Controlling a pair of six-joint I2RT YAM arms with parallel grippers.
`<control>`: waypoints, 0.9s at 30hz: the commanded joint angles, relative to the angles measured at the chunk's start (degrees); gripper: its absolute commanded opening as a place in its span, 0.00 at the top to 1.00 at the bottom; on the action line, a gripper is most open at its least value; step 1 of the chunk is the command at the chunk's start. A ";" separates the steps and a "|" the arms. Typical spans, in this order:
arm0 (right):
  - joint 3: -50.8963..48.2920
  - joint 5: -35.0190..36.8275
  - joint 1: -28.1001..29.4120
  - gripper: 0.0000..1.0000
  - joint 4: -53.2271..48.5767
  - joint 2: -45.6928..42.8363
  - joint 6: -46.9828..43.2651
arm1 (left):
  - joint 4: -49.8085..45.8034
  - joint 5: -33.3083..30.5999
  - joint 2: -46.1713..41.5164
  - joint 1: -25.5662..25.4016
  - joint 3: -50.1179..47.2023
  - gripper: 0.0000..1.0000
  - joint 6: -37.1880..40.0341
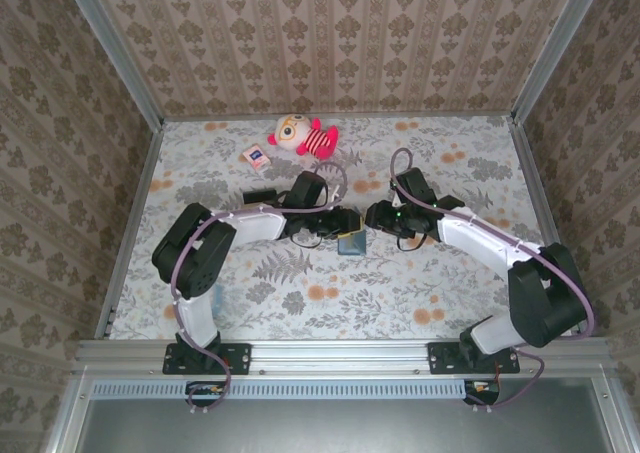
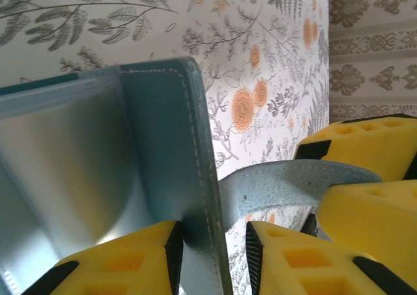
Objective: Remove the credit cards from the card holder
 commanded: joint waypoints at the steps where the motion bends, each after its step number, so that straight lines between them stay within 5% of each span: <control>1: -0.56 4.91 -0.58 0.49 -2.68 -3.00 0.83 | 2.33 2.05 -0.05 -1.30 2.34 0.64 -1.07; 15: -3.19 10.68 -3.14 0.48 -5.58 -11.94 4.25 | -6.68 -5.37 7.77 -6.37 11.61 0.69 1.73; 27: -1.19 4.79 -3.43 0.78 -4.87 -3.80 4.01 | -11.46 -8.01 11.62 -7.40 14.15 0.84 2.14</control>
